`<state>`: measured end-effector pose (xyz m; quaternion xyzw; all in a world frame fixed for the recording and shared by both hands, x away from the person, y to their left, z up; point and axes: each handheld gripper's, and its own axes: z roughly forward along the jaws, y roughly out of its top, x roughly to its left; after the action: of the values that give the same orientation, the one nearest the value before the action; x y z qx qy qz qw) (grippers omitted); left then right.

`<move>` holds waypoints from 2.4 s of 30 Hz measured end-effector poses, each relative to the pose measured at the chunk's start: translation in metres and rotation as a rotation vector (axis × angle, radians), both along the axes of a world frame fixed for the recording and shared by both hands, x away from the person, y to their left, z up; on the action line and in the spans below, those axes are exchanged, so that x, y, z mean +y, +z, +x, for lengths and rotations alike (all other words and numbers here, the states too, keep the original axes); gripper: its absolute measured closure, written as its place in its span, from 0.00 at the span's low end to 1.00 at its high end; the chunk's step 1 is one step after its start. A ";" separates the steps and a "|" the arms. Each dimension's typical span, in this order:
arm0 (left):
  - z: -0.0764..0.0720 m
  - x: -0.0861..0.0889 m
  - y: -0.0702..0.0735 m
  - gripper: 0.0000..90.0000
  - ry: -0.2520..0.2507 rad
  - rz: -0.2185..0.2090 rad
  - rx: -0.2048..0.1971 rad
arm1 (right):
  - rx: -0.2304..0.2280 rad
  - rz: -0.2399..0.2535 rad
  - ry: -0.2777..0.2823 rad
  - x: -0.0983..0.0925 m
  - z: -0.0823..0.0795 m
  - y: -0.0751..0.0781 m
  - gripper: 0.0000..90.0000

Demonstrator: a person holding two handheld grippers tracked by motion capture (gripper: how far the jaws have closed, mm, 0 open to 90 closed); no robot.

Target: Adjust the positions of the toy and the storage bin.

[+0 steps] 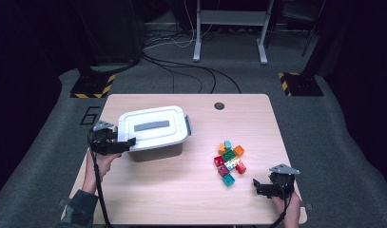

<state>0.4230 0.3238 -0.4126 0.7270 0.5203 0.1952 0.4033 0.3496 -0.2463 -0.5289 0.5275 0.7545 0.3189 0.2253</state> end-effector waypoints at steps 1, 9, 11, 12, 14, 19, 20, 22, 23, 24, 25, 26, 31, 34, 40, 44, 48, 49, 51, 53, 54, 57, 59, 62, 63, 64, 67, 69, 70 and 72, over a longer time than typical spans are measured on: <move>0.000 -0.001 0.000 0.15 -0.002 0.001 0.001 | 0.000 0.000 0.000 0.000 0.000 0.000 0.00; -0.002 -0.013 0.001 0.13 -0.016 -0.009 0.010 | 0.000 0.000 0.000 0.000 0.000 0.000 0.00; -0.003 -0.020 0.001 0.12 -0.025 -0.015 0.009 | 0.000 0.000 0.000 0.000 0.000 0.000 0.00; -0.003 -0.020 0.001 0.12 -0.025 -0.015 0.009 | 0.000 0.000 0.000 0.000 0.000 0.000 0.00; -0.003 -0.025 0.001 0.11 -0.035 -0.012 0.009 | 0.001 0.000 0.000 0.000 0.000 0.000 0.00; -0.003 -0.037 0.001 0.10 -0.057 0.002 0.004 | 0.000 0.000 0.000 0.000 0.000 0.000 0.00; -0.003 -0.038 0.001 0.10 -0.058 0.009 0.000 | 0.000 0.000 0.000 0.000 0.000 0.000 0.00; -0.002 -0.039 0.003 0.09 -0.050 0.055 -0.018 | 0.000 0.000 0.000 0.000 0.000 0.000 0.00; -0.001 -0.039 0.004 0.08 -0.049 0.070 -0.024 | 0.001 0.000 0.000 0.000 0.000 0.000 0.00; -0.001 -0.039 0.004 0.08 -0.049 0.070 -0.024 | 0.001 0.000 0.000 0.000 0.000 0.000 0.00; -0.001 -0.039 0.005 0.07 -0.048 0.079 -0.032 | 0.000 0.000 0.000 0.000 0.000 0.000 0.00; -0.001 -0.039 0.006 0.07 -0.048 0.087 -0.036 | 0.000 0.000 0.000 0.000 0.000 0.000 0.00; 0.000 -0.040 0.013 0.04 -0.062 0.119 -0.060 | 0.000 0.000 0.000 0.000 0.000 0.000 0.00; 0.002 -0.042 0.019 0.03 -0.088 0.113 -0.083 | 0.000 0.001 0.000 0.000 0.000 0.000 0.00; 0.016 -0.059 0.029 0.02 -0.197 0.139 -0.064 | 0.001 0.001 0.000 0.000 0.000 0.000 0.00; 0.029 -0.073 0.031 0.01 -0.264 0.158 -0.039 | 0.001 0.001 0.000 0.000 0.000 0.000 0.00; 0.045 -0.088 0.030 0.07 -0.310 0.189 -0.020 | 0.001 0.001 0.000 0.000 0.000 0.000 0.00; 0.045 -0.088 0.030 0.11 -0.310 0.189 -0.020 | 0.001 0.001 0.000 0.000 0.000 0.000 0.00; 0.052 -0.095 0.027 0.19 -0.311 0.211 -0.024 | 0.001 0.001 0.000 0.000 0.000 0.000 0.00; 0.056 -0.097 0.024 0.30 -0.312 0.212 -0.017 | 0.001 0.001 0.000 0.000 0.000 0.000 0.00; 0.057 -0.097 0.024 0.31 -0.321 0.195 -0.016 | 0.001 0.001 0.000 0.000 0.000 0.000 0.00; 0.058 -0.096 0.024 0.37 -0.327 0.177 -0.018 | 0.001 0.001 0.000 0.000 0.000 0.000 0.00; 0.059 -0.096 0.023 0.51 -0.322 0.205 -0.019 | 0.001 0.001 0.000 0.000 0.000 0.000 0.00; 0.062 -0.092 0.022 0.55 -0.342 0.174 -0.001 | 0.001 0.001 0.000 0.000 0.000 0.000 0.00; 0.062 -0.092 0.021 0.55 -0.343 0.159 0.000 | 0.001 0.001 0.001 0.000 0.000 0.000 0.00; 0.062 -0.091 0.021 0.55 -0.346 0.153 -0.001 | 0.001 0.002 0.000 0.000 0.000 0.000 0.00; 0.063 -0.090 0.021 0.56 -0.364 0.158 -0.005 | 0.000 0.001 0.001 0.000 0.000 0.000 0.00; 0.063 -0.089 0.020 0.58 -0.372 0.150 -0.012 | 0.000 0.001 0.001 0.000 0.000 0.000 0.00; 0.062 -0.089 0.020 0.58 -0.373 0.149 -0.011 | 0.000 0.001 0.000 0.000 0.000 0.000 0.00; 0.062 -0.090 0.020 0.59 -0.369 0.155 -0.017 | 0.000 0.001 0.001 0.000 0.000 0.000 0.00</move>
<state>0.4848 0.2341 -0.3927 0.8372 0.3585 0.1634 0.3794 0.3496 -0.2463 -0.5289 0.5273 0.7546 0.3192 0.2250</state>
